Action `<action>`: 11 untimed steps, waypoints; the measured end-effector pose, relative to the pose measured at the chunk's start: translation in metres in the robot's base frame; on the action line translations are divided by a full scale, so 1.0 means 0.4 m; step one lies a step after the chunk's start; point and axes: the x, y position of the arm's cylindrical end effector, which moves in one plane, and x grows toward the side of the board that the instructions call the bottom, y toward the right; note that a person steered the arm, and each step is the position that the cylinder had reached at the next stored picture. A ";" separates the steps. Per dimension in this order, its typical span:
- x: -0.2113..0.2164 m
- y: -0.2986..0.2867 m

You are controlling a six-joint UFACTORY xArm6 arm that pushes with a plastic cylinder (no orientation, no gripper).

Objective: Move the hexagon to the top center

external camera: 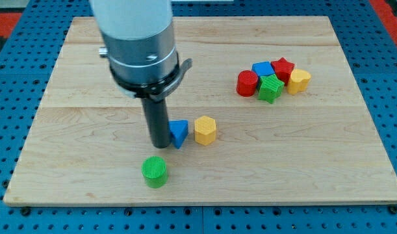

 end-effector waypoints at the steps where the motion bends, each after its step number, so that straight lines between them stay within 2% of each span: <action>1: 0.053 0.042; 2: 0.083 0.122; 3: 0.054 0.184; 6: -0.200 0.104; 8: -0.453 0.099; 10: -0.477 0.034; 11: -0.491 0.060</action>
